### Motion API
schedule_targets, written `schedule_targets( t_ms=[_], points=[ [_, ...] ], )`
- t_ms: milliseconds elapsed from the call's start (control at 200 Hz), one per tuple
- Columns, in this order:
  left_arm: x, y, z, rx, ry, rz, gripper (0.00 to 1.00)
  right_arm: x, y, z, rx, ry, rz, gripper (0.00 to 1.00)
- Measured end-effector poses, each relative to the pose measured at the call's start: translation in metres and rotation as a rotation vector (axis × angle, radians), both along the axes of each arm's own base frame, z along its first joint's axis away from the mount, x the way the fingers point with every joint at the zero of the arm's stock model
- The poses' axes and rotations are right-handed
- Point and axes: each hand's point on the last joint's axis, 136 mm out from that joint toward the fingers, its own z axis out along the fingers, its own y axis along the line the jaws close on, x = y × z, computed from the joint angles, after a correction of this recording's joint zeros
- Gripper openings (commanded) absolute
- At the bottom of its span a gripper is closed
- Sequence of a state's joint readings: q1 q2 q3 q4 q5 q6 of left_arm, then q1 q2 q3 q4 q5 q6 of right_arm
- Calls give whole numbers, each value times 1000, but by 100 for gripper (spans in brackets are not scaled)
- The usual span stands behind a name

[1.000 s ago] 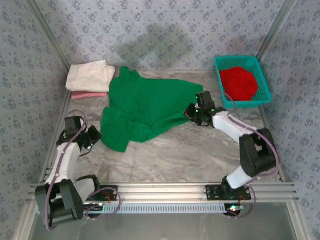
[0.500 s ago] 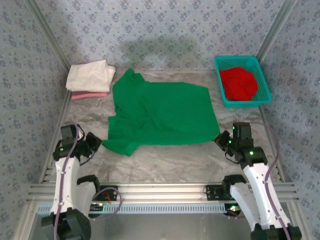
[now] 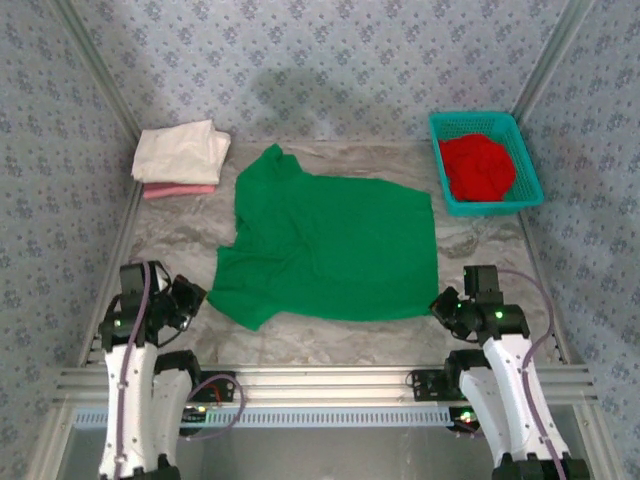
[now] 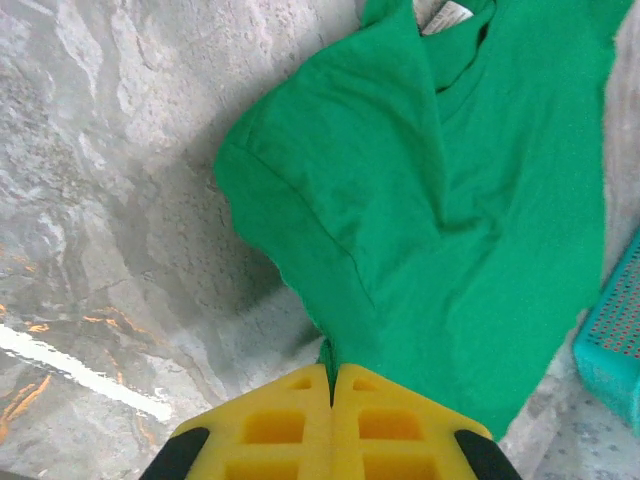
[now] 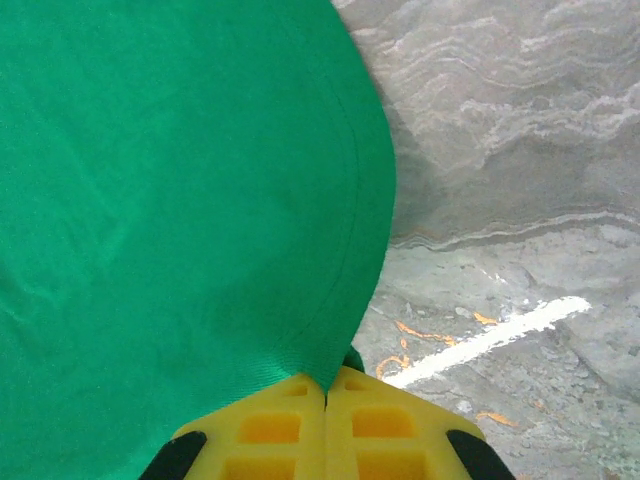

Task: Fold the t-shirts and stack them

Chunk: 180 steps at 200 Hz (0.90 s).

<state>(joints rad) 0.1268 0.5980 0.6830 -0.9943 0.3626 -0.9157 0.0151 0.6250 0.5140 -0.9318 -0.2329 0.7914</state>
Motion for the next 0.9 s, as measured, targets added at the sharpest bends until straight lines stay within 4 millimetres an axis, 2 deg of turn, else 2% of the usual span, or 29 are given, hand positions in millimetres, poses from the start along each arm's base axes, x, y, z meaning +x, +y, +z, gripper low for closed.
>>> schedule_targets(
  t_ms=[85, 205, 285, 380, 465, 585, 774, 899],
  points=[
    [14, 5, 18, 49, -8, -12, 0, 5, -3, 0, -4, 21, -8, 0],
    [44, 9, 43, 94, -37, -32, 0, 17, -6, 2, 5, 27, -21, 0],
    [66, 3, 55, 140, -51, -86, 0, 28, -7, 5, 2, 24, -18, 0],
    [99, -14, 64, 201, -57, -181, 0, 41, -9, 5, -2, 24, -15, 0],
    [127, -28, 59, 244, -44, -256, 0, 50, -11, 5, -6, 28, -16, 0],
    [154, -42, 45, 294, -17, -337, 0, 66, -13, 6, -19, 31, 7, 0],
    [170, -47, 23, 350, 39, -415, 0, 80, -15, 3, -28, 34, 19, 0],
    [182, -48, 20, 379, 53, -452, 0, 92, -18, 5, -34, 24, 17, 0]
  ],
)
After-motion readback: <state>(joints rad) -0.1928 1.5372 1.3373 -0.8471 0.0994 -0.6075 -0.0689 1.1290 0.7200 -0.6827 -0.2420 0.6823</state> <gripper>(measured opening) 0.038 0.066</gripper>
